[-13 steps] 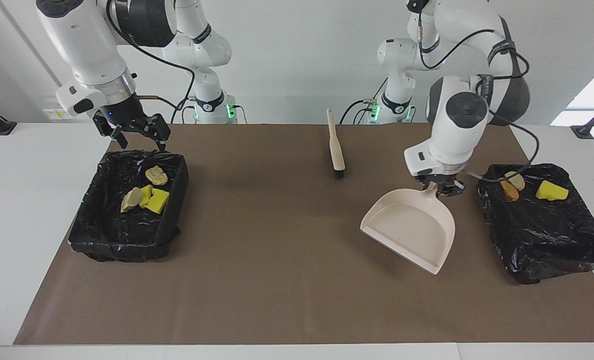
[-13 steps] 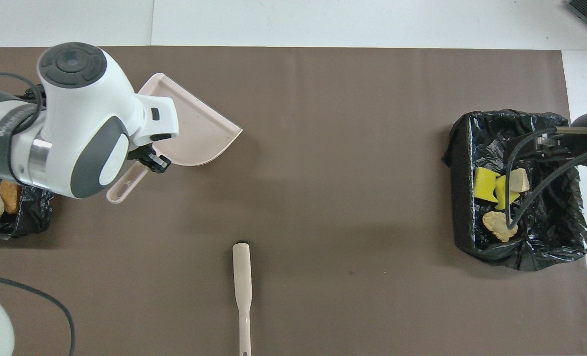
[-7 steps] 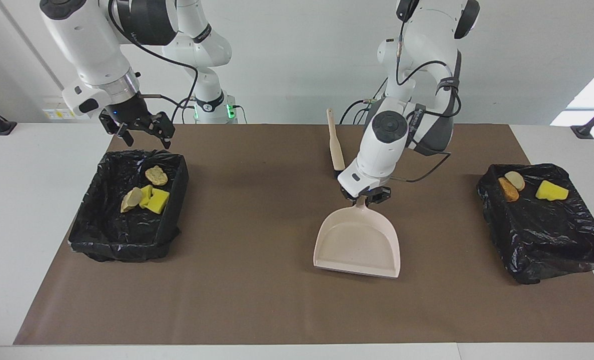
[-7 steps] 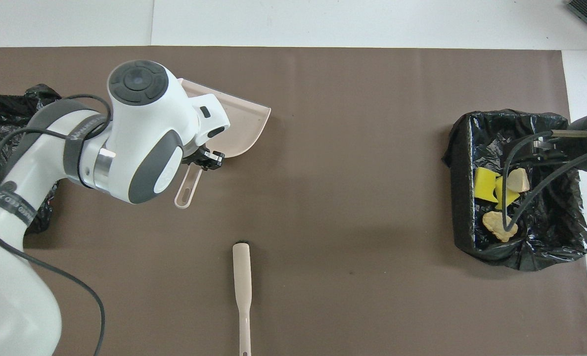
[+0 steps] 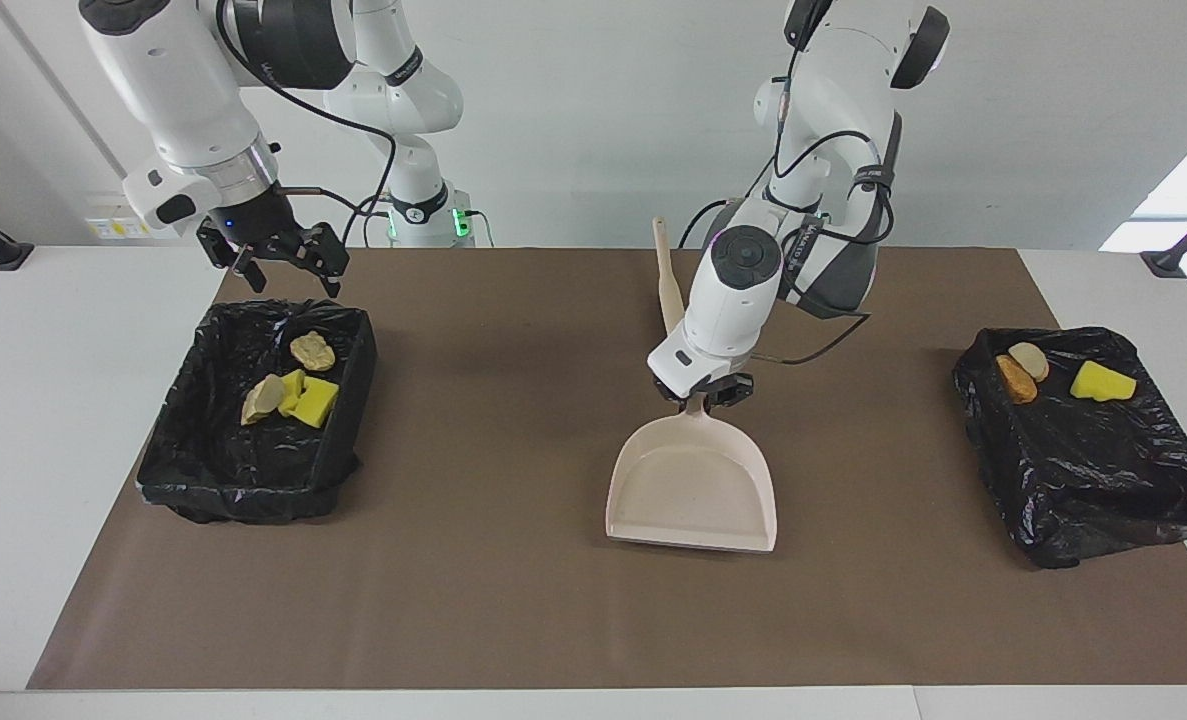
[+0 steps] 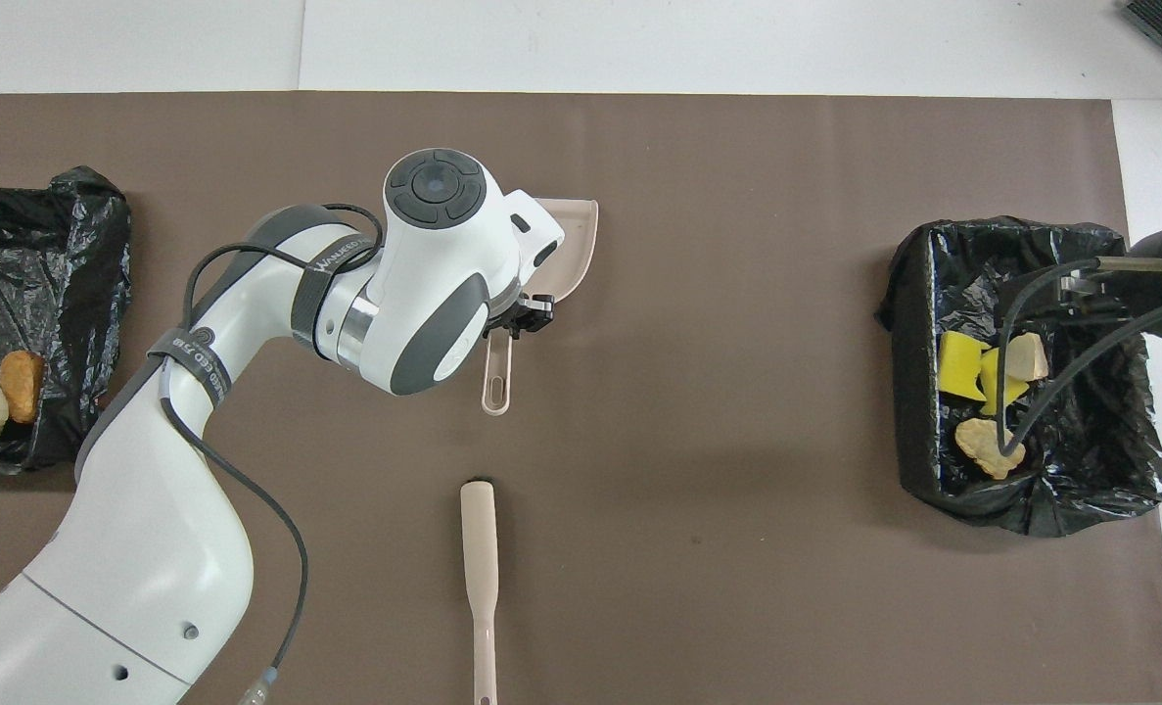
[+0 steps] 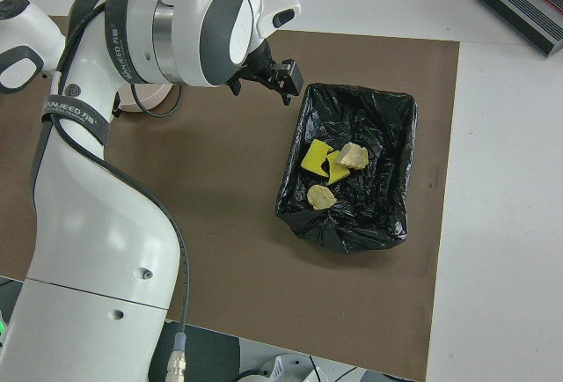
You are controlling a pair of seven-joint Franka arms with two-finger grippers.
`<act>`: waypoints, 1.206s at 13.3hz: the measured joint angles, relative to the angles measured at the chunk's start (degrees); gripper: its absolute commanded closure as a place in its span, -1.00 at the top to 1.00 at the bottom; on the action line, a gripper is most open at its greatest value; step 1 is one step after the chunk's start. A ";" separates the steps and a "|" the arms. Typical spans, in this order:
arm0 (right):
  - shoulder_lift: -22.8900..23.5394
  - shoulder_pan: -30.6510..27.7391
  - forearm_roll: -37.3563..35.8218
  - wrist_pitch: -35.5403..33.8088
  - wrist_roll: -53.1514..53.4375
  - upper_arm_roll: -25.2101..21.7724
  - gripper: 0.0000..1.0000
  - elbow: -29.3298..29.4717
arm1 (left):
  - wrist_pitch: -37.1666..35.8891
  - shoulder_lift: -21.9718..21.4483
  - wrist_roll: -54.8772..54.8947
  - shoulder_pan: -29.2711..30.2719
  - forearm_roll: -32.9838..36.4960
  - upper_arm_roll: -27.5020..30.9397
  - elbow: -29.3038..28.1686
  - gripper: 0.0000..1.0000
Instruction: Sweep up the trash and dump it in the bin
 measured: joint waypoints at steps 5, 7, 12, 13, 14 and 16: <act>0.00 0.00 0.00 0.00 0.00 -0.02 1.00 0.00 | 1.74 0.61 -0.06 0.29 -1.62 0.16 0.07 1.00; 0.00 0.00 0.00 0.00 0.00 -0.02 1.00 0.00 | 1.57 0.36 -0.14 0.54 -1.62 0.19 0.20 1.00; 0.00 0.00 0.01 0.00 0.00 -0.02 1.00 0.00 | -4.27 -7.61 3.42 1.21 -1.62 4.55 -0.43 1.00; 0.00 0.00 0.01 0.00 0.00 -0.02 1.00 0.00 | -5.12 -10.34 5.94 1.30 -1.62 6.36 -1.57 1.00; 0.00 0.00 0.01 0.00 0.00 -0.02 1.00 0.00 | -5.95 -13.59 8.98 1.47 -1.63 8.26 -3.22 1.00; 0.00 0.00 0.01 0.00 0.00 -0.02 1.00 0.00 | -9.49 -21.05 14.11 1.76 -1.66 11.92 -6.97 1.00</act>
